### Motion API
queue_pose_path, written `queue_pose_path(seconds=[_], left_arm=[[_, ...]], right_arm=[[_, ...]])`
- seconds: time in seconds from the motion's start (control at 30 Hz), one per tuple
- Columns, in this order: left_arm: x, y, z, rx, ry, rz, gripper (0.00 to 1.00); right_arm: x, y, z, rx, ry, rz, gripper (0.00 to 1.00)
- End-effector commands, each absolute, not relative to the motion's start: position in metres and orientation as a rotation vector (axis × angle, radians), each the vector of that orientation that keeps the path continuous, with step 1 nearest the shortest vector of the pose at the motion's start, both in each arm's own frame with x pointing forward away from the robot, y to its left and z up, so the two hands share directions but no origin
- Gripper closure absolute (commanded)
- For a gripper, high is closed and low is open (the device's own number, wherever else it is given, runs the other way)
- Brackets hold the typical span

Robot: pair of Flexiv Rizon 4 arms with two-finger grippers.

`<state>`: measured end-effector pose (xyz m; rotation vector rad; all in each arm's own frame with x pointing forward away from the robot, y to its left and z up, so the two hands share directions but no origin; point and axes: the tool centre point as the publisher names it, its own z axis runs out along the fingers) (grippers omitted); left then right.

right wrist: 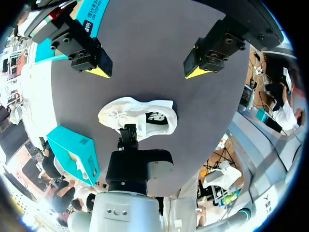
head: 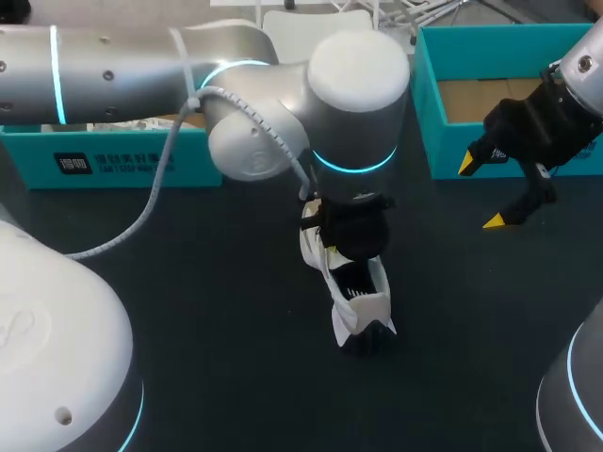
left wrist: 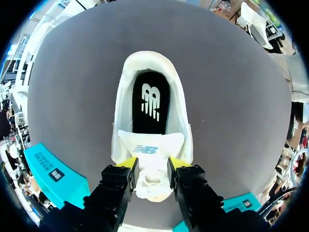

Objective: Take the shoe out of the shoebox, open the shoe tongue, remove and reinsert the insole, then place the shoe into the shoebox

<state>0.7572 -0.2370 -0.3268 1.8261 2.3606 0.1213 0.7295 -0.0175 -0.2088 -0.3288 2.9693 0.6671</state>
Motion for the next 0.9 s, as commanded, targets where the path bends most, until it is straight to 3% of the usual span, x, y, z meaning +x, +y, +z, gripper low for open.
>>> queue_pose_path(seconds=[0.03,0.43,0.57,0.63,0.73,0.8,0.87,0.9], left_arm=[[0.762,-0.238,-0.317,1.807,2.363,0.088,0.60],[0.742,-0.253,-0.341,1.830,2.395,0.047,0.53],[0.736,-0.246,-0.330,1.784,2.421,0.019,0.52],[0.734,-0.236,-0.315,1.737,2.463,-0.013,0.44],[0.729,-0.224,-0.299,1.666,2.549,-0.012,0.44],[0.725,-0.216,-0.292,1.585,2.636,0.016,0.37],[0.720,-0.208,-0.287,1.450,2.730,0.060,0.18],[0.719,-0.206,-0.285,1.403,2.740,0.076,0.13]], right_arm=[[0.730,-0.017,-0.210,-0.328,2.971,0.662,0.00],[0.730,-0.017,-0.210,-0.328,2.971,0.662,0.00],[0.730,-0.017,-0.210,-0.328,2.971,0.662,0.00],[0.730,-0.017,-0.210,-0.328,2.971,0.662,0.00],[0.730,-0.017,-0.210,-0.328,2.971,0.662,0.00],[0.730,-0.017,-0.210,-0.328,2.971,0.662,0.00],[0.730,-0.017,-0.210,-0.328,2.971,0.662,0.00],[0.730,-0.017,-0.210,-0.328,2.971,0.662,0.00]])
